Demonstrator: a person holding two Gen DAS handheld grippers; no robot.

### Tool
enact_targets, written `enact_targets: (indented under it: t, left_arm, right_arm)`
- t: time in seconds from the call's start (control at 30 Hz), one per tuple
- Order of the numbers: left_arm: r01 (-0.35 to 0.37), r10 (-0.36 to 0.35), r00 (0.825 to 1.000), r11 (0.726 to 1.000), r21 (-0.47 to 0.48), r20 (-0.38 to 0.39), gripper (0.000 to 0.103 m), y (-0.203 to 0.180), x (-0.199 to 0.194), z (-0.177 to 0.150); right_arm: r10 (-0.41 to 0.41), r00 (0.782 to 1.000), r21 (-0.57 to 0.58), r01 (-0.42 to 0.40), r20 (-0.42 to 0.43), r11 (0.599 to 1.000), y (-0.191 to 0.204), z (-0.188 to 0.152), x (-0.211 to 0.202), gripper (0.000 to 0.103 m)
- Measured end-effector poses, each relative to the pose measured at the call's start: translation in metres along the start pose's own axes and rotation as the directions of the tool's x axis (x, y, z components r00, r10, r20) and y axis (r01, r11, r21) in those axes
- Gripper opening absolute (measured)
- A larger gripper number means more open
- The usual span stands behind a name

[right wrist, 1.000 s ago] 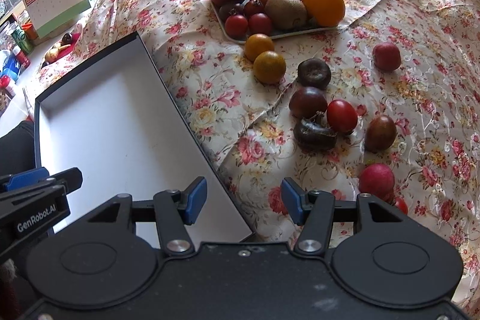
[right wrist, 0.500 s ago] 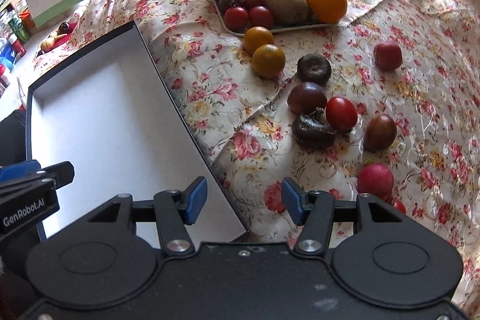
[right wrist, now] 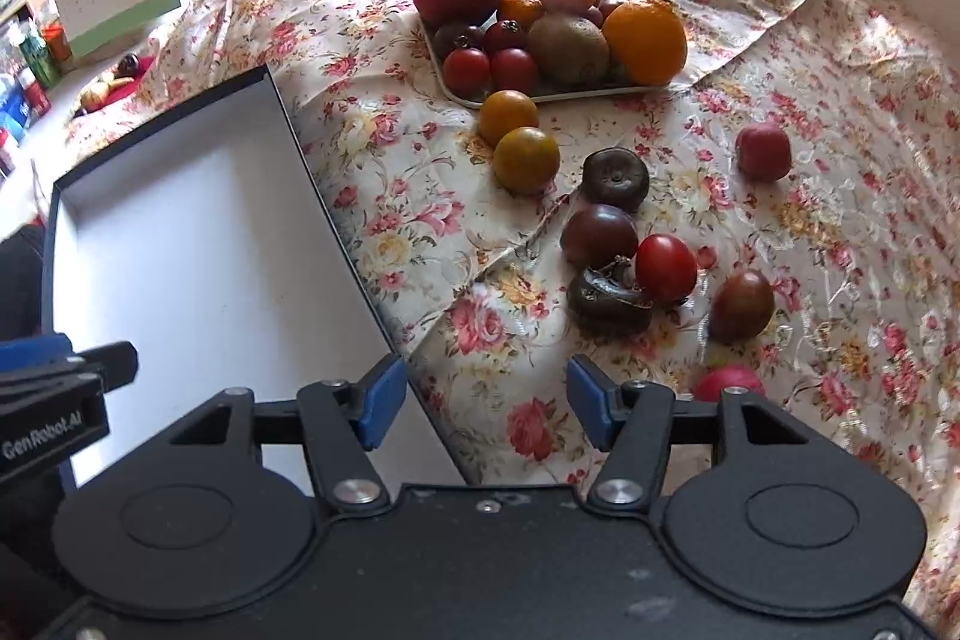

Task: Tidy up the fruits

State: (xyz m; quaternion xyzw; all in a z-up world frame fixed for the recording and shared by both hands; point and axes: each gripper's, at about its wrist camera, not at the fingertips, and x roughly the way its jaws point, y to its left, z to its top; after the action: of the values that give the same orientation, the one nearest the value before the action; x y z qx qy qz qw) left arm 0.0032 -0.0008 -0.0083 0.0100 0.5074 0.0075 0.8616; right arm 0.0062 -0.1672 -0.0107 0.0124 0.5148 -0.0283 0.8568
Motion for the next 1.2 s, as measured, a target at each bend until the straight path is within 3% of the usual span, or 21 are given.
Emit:
enact_targets:
  t: [0.1,0.3,0.43,0.5,0.6,0.67,0.77,0.83,0.9,1.0,1.2]
  left_arm:
    - [-0.001,0.001,1.0,1.0,-0.001,-0.001,0.049,0.0,0.001,0.0]
    - [0.002,-0.002,1.0,1.0,-0.013,0.007,0.049,0.003,-0.001,-0.001]
    - [0.003,-0.003,1.0,1.0,-0.016,-0.001,0.049,0.003,0.0,-0.001]
    - [-0.001,0.001,1.0,1.0,-0.012,-0.005,0.049,0.002,0.0,0.0]
    - [-0.006,0.006,1.0,1.0,-0.001,-0.013,0.049,-0.002,0.0,0.002]
    - [-0.014,0.014,1.0,1.0,0.014,-0.017,0.049,-0.007,-0.001,0.005]
    - [-0.001,0.002,1.0,0.998,0.056,-0.025,0.049,-0.021,-0.004,0.01]
    - [0.023,-0.02,0.999,0.995,0.095,-0.036,0.049,-0.036,-0.004,0.016]
    - [0.047,-0.042,0.998,0.99,0.132,-0.043,0.049,-0.053,-0.005,0.023]
    - [0.083,-0.075,0.996,0.98,0.181,-0.054,0.049,-0.078,-0.005,0.033]
    - [0.195,-0.177,0.98,0.945,0.261,-0.092,0.049,-0.132,0.0,0.046]
  right_arm:
    - [0.013,1.0,0.012,-0.013,0.005,1.0,-0.002,0.001,-0.002,0.06]
    - [-0.041,0.999,-0.019,0.041,0.023,0.999,-0.011,0.009,-0.007,0.059]
    - [-0.133,0.989,0.084,0.128,0.06,0.988,-0.042,0.023,-0.017,0.071]
    - [-0.21,0.975,0.133,0.198,0.079,0.971,-0.061,0.03,-0.023,0.072]
    - [-0.339,0.933,0.186,0.313,0.123,0.931,-0.088,0.037,-0.031,0.073]
    - [-0.371,0.919,0.211,0.34,0.133,0.917,-0.108,0.04,-0.034,0.072]
    - [-0.305,0.948,0.267,0.273,0.087,0.924,-0.142,0.044,-0.033,0.072]
    - [-0.202,0.978,0.318,0.176,0.048,0.932,-0.165,0.046,-0.029,0.071]
    - [-0.1,0.995,0.367,0.085,0.022,0.927,-0.184,0.045,-0.025,0.066]
    - [-0.002,1.0,0.412,0.005,-0.009,0.911,-0.203,0.042,-0.016,0.062]
    - [0.062,0.997,0.407,-0.034,-0.054,0.913,-0.204,0.034,-0.002,0.052]
